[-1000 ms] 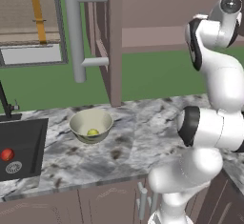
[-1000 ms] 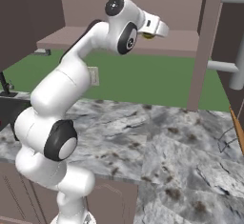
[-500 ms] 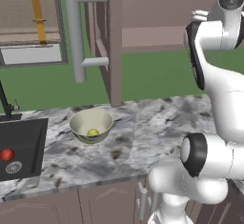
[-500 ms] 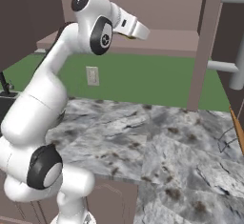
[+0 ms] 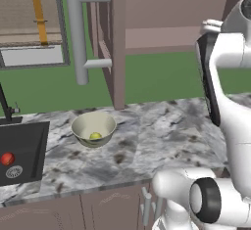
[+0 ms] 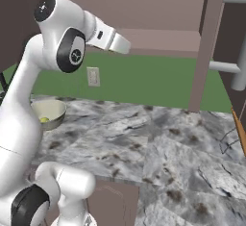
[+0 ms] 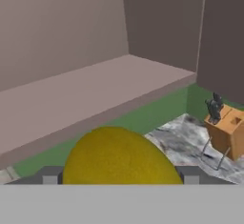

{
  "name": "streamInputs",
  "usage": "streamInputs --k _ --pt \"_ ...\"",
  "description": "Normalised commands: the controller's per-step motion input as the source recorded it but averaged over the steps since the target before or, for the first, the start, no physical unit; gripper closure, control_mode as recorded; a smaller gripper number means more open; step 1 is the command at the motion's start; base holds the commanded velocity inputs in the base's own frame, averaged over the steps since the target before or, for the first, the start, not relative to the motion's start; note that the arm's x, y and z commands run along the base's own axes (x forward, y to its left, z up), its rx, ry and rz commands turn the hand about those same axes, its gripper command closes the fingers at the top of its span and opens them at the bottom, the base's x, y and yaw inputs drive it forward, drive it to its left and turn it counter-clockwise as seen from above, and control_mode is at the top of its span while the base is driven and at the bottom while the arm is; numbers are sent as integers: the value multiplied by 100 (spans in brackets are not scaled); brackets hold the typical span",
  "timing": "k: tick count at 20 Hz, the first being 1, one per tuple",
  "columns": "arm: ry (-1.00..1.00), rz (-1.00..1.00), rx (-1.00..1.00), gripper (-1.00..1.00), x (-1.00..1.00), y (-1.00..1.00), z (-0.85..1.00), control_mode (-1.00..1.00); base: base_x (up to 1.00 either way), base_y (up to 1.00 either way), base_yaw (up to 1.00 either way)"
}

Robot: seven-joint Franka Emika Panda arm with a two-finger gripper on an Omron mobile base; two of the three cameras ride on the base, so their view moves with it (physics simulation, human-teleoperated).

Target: Pick the lemons from the cabinet and place them in one bowl. Pick the onion from the sink and place it in the other bowl.

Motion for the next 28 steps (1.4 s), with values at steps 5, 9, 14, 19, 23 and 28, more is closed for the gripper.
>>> streamInputs --k 5,9,14,19,23,28 --pt "-6 25 1 100 -52 18 -28 -100 0 0 0" --pt "-3 35 1 100 -48 21 -40 -100 0 0 0" --pt "-1 37 0 100 -27 21 -50 -100 0 0 0" --pt "0 42 -3 100 5 30 -68 -100 0 0 0" --pt "-4 33 -9 100 14 30 -68 -100 0 0 0" --pt "-11 15 -20 100 20 40 -50 -100 0 0 0"
